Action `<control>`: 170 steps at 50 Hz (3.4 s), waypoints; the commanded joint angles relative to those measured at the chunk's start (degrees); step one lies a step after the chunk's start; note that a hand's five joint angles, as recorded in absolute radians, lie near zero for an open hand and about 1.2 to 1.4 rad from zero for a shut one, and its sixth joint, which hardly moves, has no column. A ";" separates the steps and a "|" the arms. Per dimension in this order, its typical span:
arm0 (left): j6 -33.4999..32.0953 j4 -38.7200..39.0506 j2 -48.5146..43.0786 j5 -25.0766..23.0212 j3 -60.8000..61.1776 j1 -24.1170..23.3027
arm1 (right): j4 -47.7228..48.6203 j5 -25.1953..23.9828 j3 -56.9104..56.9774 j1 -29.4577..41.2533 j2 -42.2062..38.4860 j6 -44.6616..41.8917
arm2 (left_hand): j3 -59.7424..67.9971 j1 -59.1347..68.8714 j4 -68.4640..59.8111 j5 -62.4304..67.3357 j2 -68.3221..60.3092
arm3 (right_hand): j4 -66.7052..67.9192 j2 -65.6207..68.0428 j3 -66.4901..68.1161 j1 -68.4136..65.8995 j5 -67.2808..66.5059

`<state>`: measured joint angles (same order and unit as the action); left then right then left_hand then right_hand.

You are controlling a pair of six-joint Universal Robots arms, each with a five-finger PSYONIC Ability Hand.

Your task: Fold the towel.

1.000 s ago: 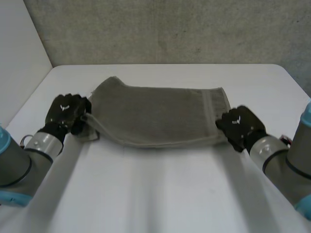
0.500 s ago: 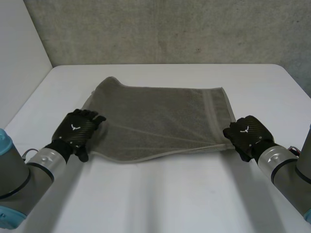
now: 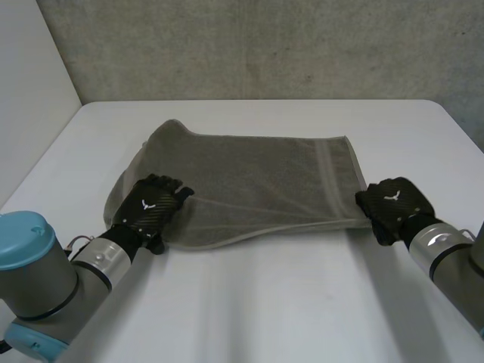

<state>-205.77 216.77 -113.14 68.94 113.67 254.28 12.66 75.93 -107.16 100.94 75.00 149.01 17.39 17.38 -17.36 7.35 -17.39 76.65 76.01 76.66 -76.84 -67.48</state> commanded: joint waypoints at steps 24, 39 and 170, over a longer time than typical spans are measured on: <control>2.83 5.85 -8.85 4.88 -9.34 -3.96 | -0.88 -3.33 -0.16 -4.70 9.99 18.07 | 21.08 21.09 -21.12 21.13 -21.08 | 3.35 3.99 3.34 -3.16 -2.52; -4.27 8.22 -9.29 16.02 -10.84 -2.82 | -0.79 -4.04 0.54 -8.40 9.90 17.89 | 29.49 29.50 -29.52 29.54 -29.49 | 3.35 3.99 3.34 -3.16 -2.52; 11.89 2.87 0.91 9.19 -29.38 4.47 | -7.71 -1.14 32.12 -2.77 -1.08 -2.92 | 62.61 62.62 -62.64 62.65 -62.61 | 3.35 3.99 3.34 -3.16 -2.52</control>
<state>-193.50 227.38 -111.75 78.90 76.87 257.70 18.61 78.05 -68.93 98.90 74.41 151.84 69.73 66.95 -69.81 59.14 -69.76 76.96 76.54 77.04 -77.03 -68.04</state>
